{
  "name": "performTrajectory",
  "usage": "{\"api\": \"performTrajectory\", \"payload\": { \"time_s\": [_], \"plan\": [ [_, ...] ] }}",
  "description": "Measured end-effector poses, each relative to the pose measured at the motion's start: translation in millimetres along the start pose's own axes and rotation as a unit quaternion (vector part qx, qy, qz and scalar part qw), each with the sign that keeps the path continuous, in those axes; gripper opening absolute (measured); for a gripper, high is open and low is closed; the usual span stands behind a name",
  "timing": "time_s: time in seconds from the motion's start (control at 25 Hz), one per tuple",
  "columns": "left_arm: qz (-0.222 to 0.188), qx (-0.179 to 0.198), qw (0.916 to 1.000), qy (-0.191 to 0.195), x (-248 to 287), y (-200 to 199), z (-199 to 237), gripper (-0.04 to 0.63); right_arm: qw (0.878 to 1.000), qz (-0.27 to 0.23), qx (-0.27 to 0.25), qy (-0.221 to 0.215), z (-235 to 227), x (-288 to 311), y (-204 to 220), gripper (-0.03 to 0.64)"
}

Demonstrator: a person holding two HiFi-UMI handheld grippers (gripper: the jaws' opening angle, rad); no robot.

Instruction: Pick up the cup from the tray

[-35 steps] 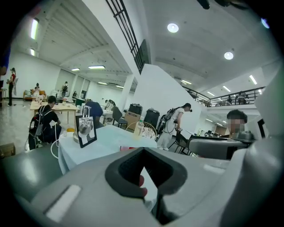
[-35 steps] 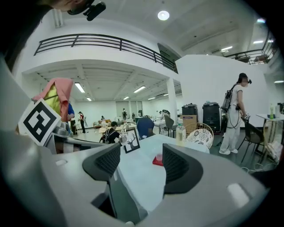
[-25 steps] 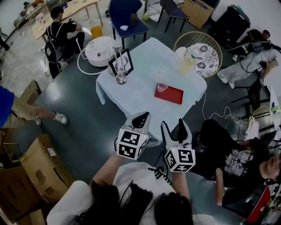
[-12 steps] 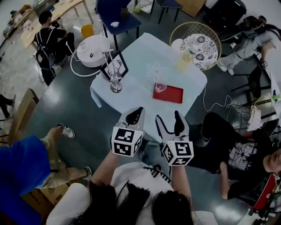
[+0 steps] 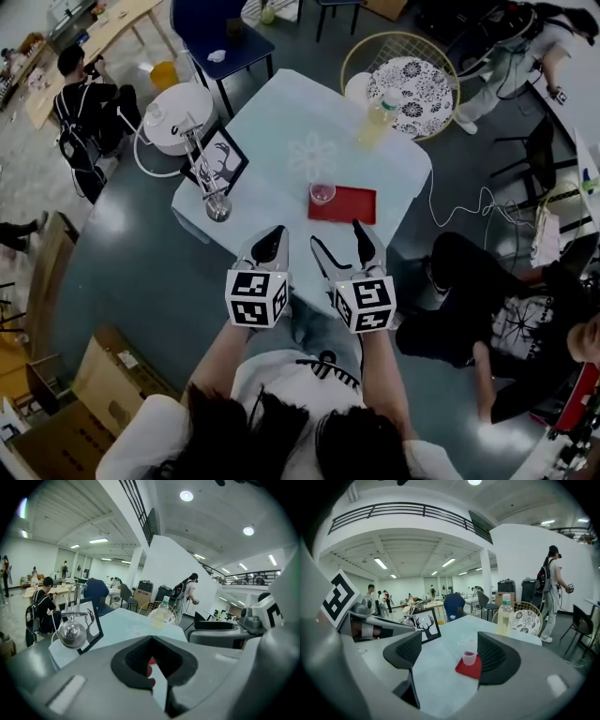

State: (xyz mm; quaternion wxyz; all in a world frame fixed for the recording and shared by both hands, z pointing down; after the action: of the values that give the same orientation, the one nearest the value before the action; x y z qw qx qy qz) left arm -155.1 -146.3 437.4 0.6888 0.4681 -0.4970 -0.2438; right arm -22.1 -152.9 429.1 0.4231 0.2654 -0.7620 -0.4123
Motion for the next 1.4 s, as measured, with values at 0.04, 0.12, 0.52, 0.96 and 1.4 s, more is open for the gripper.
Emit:
{"api": "performTrajectory", "payload": {
  "time_s": [0.04, 0.12, 0.52, 0.96, 1.4],
  "plan": [
    [0.008, -0.007, 0.9999, -0.006, 5.8, 4.5, 1.9, 0.000, 1.000, 0.010, -0.001, -0.004, -5.2, 7.7, 3.0, 0.378],
    [0.017, -0.013, 0.9997, -0.013, 18.1, 8.9, 7.4, 0.000, 1.000, 0.012, 0.004, -0.002, -16.5, 24.9, 4.0, 0.382],
    [0.073, -0.045, 0.9945, -0.059, 107.5, 33.9, 33.8, 0.000, 0.997, 0.071, 0.000, -0.013, -70.6, 118.3, 32.7, 0.429],
    [0.109, -0.041, 0.9915, -0.058, 147.3, 60.7, 40.7, 0.000, 0.990, 0.136, -0.026, -0.015, -87.7, 166.8, 76.4, 0.446],
    [0.130, -0.045, 0.9883, -0.066, 149.6, 77.2, 48.5, 0.000, 0.992, 0.122, -0.015, 0.008, -96.4, 181.5, 72.2, 0.330]
  ]
}}
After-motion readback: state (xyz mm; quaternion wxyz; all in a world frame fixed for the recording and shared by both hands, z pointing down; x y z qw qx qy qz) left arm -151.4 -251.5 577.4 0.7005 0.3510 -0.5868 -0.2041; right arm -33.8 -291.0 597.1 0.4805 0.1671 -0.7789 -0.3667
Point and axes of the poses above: the fingertips, and each gripper's own axes: x forward along the fingers, z to its left, y out of its underside, the point moved 4 cm from there along -x, backward along the fingers, and after that the axes turned 14 degrees about x, right-handed, at the moved point
